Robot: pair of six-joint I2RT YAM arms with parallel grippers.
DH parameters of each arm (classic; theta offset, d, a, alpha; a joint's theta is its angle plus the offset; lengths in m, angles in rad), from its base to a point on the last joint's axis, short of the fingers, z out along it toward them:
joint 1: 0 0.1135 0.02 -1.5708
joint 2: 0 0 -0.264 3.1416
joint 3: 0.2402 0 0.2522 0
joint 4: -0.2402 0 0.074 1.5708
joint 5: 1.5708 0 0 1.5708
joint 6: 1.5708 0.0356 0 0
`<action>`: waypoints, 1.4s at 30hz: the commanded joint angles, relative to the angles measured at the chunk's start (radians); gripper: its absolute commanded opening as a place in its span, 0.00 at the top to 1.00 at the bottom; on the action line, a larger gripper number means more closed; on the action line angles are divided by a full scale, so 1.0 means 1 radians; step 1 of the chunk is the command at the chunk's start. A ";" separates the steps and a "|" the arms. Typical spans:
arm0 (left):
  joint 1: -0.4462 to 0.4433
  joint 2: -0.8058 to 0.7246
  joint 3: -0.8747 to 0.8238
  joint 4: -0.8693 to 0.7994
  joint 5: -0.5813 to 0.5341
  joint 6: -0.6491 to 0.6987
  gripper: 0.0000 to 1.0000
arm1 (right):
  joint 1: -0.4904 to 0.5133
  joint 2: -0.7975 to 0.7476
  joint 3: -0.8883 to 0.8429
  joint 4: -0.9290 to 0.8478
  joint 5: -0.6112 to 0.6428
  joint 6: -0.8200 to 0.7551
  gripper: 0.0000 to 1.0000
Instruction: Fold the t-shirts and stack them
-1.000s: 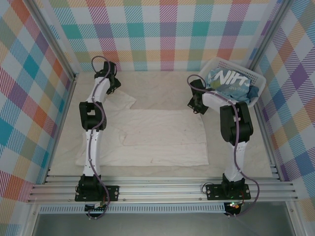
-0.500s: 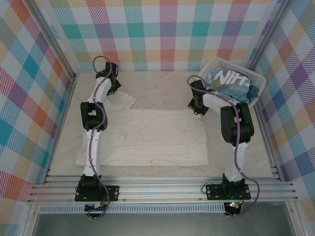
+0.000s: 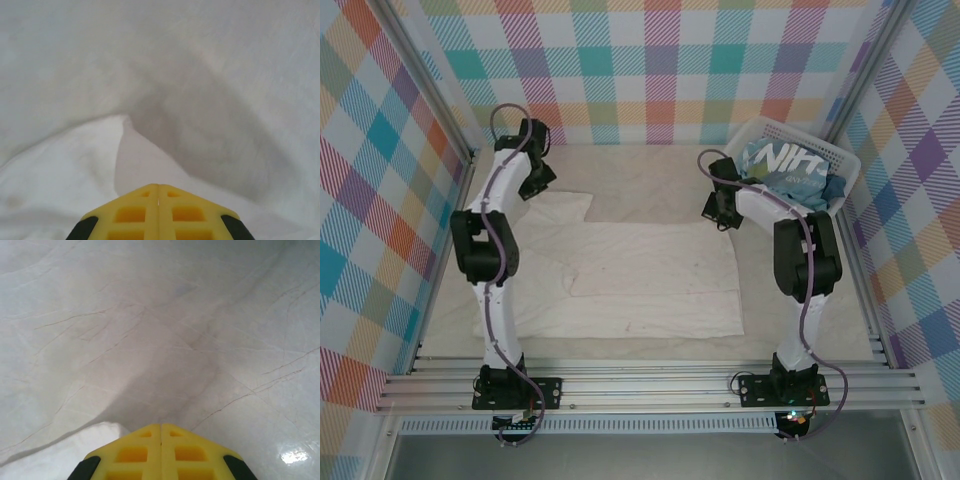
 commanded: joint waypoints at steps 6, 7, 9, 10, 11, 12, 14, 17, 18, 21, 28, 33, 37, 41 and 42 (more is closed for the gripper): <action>0.010 -0.395 -0.399 -0.041 -0.012 -0.040 1.00 | -0.005 -0.109 -0.044 -0.047 -0.042 -0.082 1.00; 0.012 -0.443 -0.444 -0.043 -0.014 -0.046 1.00 | -0.006 -0.127 -0.062 -0.056 -0.036 -0.077 1.00; 0.017 -0.521 -0.512 -0.066 -0.031 -0.055 1.00 | -0.005 -0.155 -0.092 -0.079 -0.018 -0.064 1.00; 0.018 -0.561 -0.550 -0.075 -0.041 -0.059 1.00 | -0.005 -0.166 -0.103 -0.102 -0.010 -0.052 1.00; 0.019 -0.602 -0.588 -0.084 -0.047 -0.063 1.00 | -0.005 -0.176 -0.117 -0.119 -0.008 -0.045 1.00; 0.023 -0.640 -0.626 -0.092 -0.056 -0.069 1.00 | -0.003 -0.190 -0.134 -0.126 -0.009 -0.038 1.00; 0.024 -0.712 -0.694 -0.102 -0.070 -0.081 1.00 | 0.002 -0.220 -0.178 -0.128 -0.009 -0.023 1.00; 0.032 -0.815 -0.783 -0.125 -0.092 -0.119 1.00 | 0.011 -0.266 -0.236 -0.132 -0.003 -0.011 1.00; 0.035 -0.848 -0.811 -0.130 -0.097 -0.132 1.00 | 0.014 -0.277 -0.252 -0.136 -0.003 -0.008 1.00; 0.044 -0.922 -0.874 -0.148 -0.109 -0.165 1.00 | 0.019 -0.302 -0.288 -0.164 -0.001 0.004 1.00; 0.062 -1.013 -0.992 -0.164 -0.162 -0.176 1.00 | 0.033 -0.361 -0.374 -0.190 -0.010 0.024 1.00; 0.068 -1.049 -1.024 -0.181 -0.211 -0.176 1.00 | 0.045 -0.405 -0.425 -0.212 0.008 0.025 1.00; 0.067 -1.102 -1.012 -0.212 -0.255 -0.189 1.00 | 0.046 -0.409 -0.450 -0.221 0.020 0.026 1.00; 0.068 -1.119 -1.031 -0.228 -0.261 -0.201 1.00 | 0.049 -0.402 -0.457 -0.229 0.034 0.026 1.00; 0.067 -1.118 -1.042 -0.228 -0.255 -0.212 1.00 | 0.048 -0.400 -0.459 -0.231 0.040 0.026 1.00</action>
